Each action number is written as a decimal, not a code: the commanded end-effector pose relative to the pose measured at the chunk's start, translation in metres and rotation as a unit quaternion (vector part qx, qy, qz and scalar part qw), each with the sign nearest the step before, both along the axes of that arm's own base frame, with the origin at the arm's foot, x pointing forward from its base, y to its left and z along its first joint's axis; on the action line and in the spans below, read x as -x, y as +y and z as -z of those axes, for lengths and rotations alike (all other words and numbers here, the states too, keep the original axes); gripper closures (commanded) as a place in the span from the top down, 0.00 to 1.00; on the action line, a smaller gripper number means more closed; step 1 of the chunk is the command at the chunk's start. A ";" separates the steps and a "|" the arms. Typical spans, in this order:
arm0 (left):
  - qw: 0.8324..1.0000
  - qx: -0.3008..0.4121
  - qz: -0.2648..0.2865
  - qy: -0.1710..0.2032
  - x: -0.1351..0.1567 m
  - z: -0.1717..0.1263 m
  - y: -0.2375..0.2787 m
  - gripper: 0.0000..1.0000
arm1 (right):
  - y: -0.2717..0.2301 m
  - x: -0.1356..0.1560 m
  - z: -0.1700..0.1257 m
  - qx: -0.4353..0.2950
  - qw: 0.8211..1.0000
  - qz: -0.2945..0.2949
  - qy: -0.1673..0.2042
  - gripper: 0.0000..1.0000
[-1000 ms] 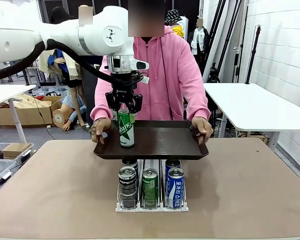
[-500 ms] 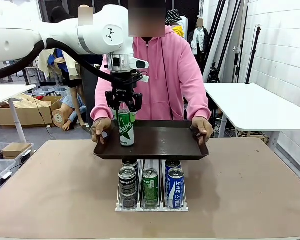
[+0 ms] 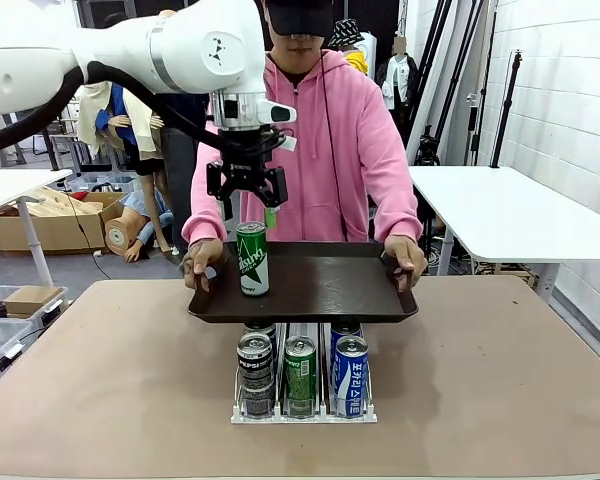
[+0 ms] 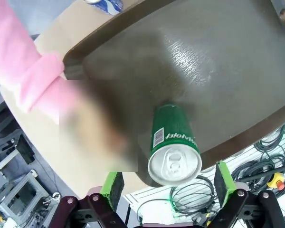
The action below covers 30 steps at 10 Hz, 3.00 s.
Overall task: Retrieve and hand over the desired beverage to the person.
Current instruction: Place the picked can on the Handle tray extended by the person, then pick up another can of the same type that the person held from the Automatic Can Dispenser.
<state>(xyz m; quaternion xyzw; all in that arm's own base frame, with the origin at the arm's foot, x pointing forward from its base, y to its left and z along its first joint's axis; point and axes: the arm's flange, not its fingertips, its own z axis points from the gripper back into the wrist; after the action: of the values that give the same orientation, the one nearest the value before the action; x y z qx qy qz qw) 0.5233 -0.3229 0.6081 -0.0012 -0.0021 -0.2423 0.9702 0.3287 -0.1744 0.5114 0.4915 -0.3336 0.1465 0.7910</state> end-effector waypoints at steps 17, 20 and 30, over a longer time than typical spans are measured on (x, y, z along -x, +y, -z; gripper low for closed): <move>1.000 -0.001 -0.002 -0.010 0.004 -0.013 0.002 1.00 | 0.000 -0.001 -0.001 -0.013 1.000 0.000 -0.009 1.00; 1.000 -0.008 -0.002 -0.006 0.003 -0.011 0.002 1.00 | 0.000 -0.001 -0.001 -0.013 1.000 0.000 -0.009 1.00; 0.942 0.300 -0.154 0.009 0.060 -0.056 0.255 1.00 | 0.000 -0.001 -0.001 -0.013 1.000 0.000 -0.009 1.00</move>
<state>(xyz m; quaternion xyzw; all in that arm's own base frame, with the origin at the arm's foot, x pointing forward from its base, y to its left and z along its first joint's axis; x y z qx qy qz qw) 0.4829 -0.0870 0.6866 -0.2364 -0.0494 -0.0727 0.9677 0.3283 -0.1753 0.5113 0.4913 -0.3341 0.1456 0.7911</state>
